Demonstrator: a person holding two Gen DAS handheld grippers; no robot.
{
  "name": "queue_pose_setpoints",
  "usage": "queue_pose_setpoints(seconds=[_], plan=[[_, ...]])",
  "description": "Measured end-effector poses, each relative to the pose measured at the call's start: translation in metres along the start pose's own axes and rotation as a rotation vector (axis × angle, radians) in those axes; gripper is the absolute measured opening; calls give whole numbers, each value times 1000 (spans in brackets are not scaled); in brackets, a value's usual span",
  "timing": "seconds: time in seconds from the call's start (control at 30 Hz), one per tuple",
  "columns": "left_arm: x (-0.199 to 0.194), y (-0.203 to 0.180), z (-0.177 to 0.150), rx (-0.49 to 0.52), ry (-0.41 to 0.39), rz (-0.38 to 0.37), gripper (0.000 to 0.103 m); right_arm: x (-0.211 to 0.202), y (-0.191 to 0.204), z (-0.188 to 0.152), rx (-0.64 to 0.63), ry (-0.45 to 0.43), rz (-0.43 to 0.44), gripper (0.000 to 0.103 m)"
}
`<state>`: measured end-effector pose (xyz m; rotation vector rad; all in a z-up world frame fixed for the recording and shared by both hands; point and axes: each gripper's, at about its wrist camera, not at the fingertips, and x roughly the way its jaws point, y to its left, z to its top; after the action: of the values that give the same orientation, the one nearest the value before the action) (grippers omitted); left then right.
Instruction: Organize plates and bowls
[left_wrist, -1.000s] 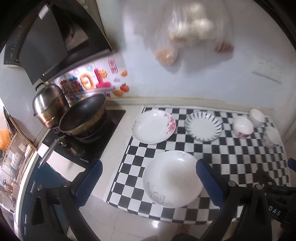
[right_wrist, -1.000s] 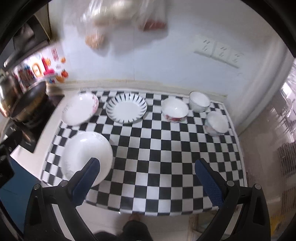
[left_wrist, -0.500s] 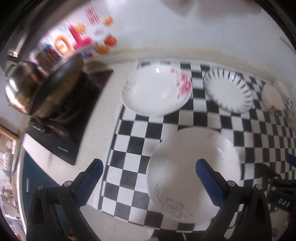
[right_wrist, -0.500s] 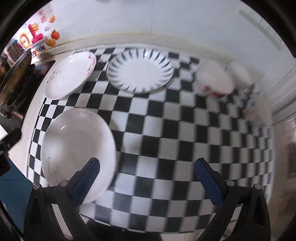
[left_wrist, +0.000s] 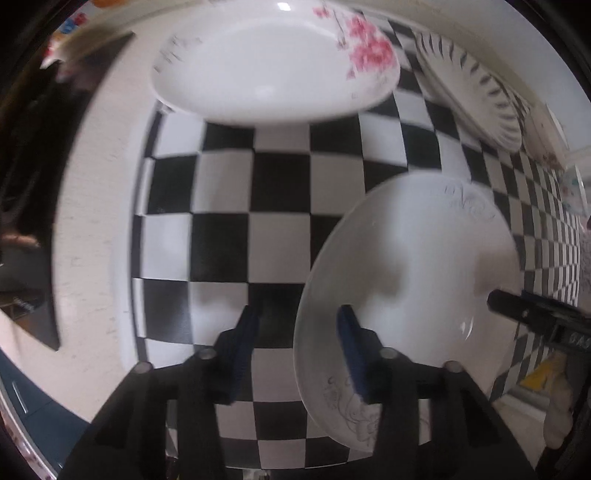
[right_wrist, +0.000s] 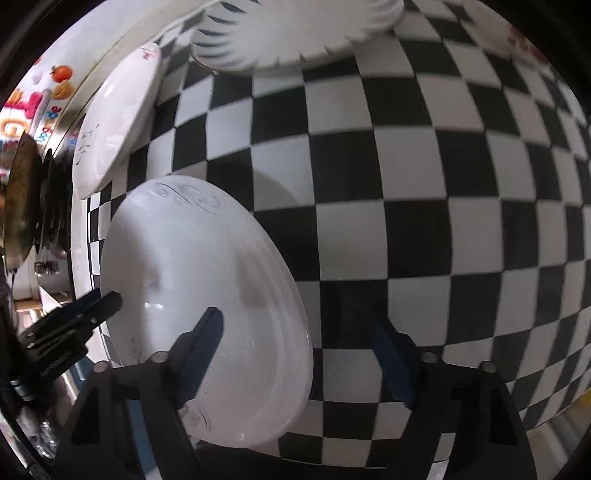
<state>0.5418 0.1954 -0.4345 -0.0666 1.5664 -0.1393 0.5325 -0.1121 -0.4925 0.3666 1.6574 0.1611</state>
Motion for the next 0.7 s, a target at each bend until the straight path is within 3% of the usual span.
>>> queue_pose_setpoints(seconds=[0.1,0.13,0.17,0.23,0.3,0.53,0.7], plan=[[6,-6,0,19,27,-64,34,1,3,0,-5,20,37,64],[5,-10,0,33,19,-63,31,2,5,1,-10,23,44,56],[5,-12,1,38,19,-60,32,3,7,2,-17,33,63,41],[3,-13,2,19,13,-58,31,5,12,1,-44,34,26,36],[2,-13,3,7,10,-51,31,5,13,0,-76,24,-9,26],[-7,-42,6,20,-3,-3,31,-5,-7,1,-71,14,22,24],[-18,-88,14,52,-11,-21,31,-33,-37,3,-53,-34,12,24]])
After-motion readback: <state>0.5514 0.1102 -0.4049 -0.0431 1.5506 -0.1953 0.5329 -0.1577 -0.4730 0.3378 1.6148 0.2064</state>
